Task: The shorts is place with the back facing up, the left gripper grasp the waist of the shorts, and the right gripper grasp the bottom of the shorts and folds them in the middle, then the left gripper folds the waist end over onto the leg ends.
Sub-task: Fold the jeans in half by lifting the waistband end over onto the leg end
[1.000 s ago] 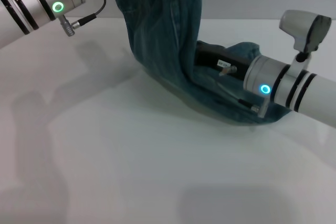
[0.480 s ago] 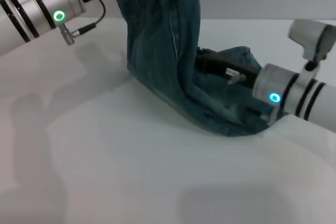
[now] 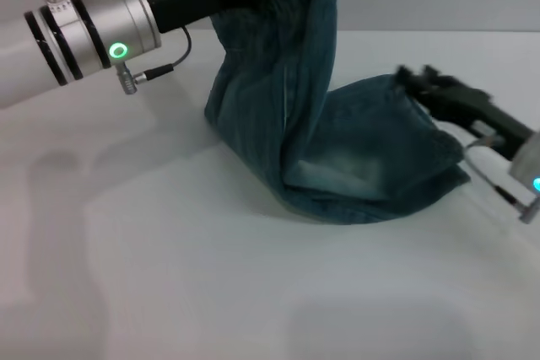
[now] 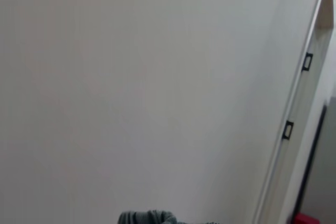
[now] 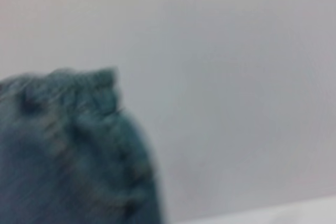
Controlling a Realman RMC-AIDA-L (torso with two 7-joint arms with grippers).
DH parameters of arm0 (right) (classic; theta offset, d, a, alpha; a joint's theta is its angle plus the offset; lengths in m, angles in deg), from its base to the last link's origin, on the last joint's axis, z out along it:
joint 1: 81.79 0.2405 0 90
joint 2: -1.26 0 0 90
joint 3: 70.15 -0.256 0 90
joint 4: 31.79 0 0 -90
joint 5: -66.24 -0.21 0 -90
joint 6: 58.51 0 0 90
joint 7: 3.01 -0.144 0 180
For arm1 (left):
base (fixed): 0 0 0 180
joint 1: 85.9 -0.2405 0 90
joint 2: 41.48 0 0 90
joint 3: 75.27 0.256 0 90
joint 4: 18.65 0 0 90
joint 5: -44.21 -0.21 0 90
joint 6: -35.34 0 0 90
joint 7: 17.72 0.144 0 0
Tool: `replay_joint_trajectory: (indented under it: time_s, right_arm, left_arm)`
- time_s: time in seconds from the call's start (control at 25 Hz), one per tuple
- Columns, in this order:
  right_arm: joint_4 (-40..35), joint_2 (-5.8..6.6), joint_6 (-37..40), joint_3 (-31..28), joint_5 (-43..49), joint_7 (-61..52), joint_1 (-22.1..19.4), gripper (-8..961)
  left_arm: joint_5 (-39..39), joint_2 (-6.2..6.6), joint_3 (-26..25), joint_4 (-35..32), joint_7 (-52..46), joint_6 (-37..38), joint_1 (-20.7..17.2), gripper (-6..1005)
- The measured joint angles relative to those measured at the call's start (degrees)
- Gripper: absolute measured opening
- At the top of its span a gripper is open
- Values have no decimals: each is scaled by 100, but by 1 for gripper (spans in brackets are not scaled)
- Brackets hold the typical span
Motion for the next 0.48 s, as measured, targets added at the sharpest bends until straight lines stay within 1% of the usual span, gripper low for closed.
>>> replay_joint_trajectory:
  time_s: [0.28, 0.32, 0.48]
  right_arm:
    - [-578, 52, -27, -19, -1313, 438, -613, 568]
    - [-632, 56, -27, -37, -1409, 441, -667, 568]
    - [-720, 68, -33, -315, -1608, 482, -789, 568]
  left_arm:
    - [8, -20, 135, 27, -2, -24, 19, 80]
    - [71, -39, 245, 259, 52, -124, 142, 81]
    - [94, -56, 270, 369, 139, -138, 192, 85]
